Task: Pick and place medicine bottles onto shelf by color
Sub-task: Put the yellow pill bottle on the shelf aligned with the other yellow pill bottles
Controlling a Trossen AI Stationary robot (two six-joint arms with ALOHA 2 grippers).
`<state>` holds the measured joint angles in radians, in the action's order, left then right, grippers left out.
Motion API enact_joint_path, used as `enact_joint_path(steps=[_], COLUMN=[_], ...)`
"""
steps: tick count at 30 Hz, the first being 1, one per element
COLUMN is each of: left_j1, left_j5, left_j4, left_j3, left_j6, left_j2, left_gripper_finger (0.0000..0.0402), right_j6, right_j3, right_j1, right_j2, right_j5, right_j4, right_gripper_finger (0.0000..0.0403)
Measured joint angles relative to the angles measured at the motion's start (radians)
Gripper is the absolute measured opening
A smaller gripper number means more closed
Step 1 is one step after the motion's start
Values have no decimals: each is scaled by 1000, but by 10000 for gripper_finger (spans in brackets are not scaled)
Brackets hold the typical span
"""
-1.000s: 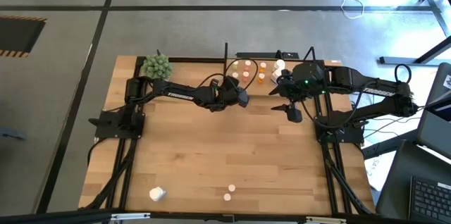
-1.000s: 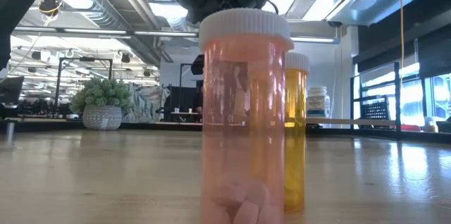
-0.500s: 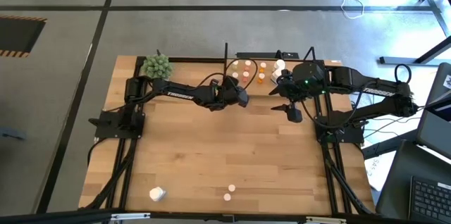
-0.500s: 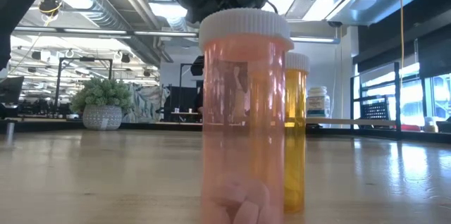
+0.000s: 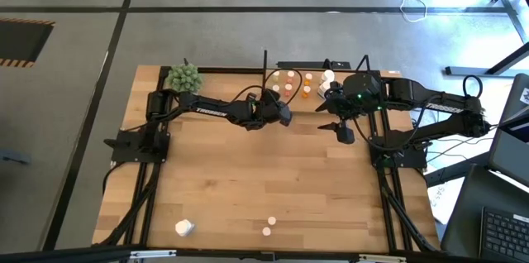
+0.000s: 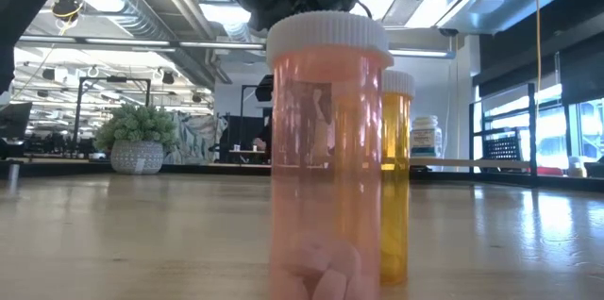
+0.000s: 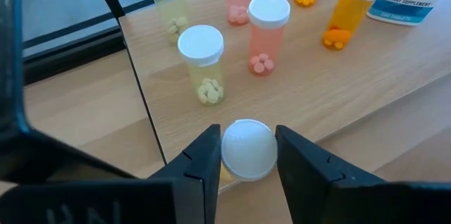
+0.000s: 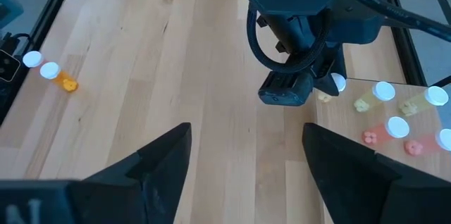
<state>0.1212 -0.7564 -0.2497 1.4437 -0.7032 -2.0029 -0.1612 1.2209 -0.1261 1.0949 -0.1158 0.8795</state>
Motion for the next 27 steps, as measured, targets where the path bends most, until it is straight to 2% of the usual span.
enact_joint_path(steps=[17,27], left_j1=[0,1], left_j5=[0,7], left_j4=[3,-1], left_j3=[0,-1], left_j6=[-2,-1], left_j2=[-1,-4], left_gripper_finger=[126,160], right_j6=[0,0], right_j3=[0,0], right_j1=[0,0], right_j2=[0,0], right_j5=[0,0], right_j4=[0,0], right_gripper_finger=[273,273])
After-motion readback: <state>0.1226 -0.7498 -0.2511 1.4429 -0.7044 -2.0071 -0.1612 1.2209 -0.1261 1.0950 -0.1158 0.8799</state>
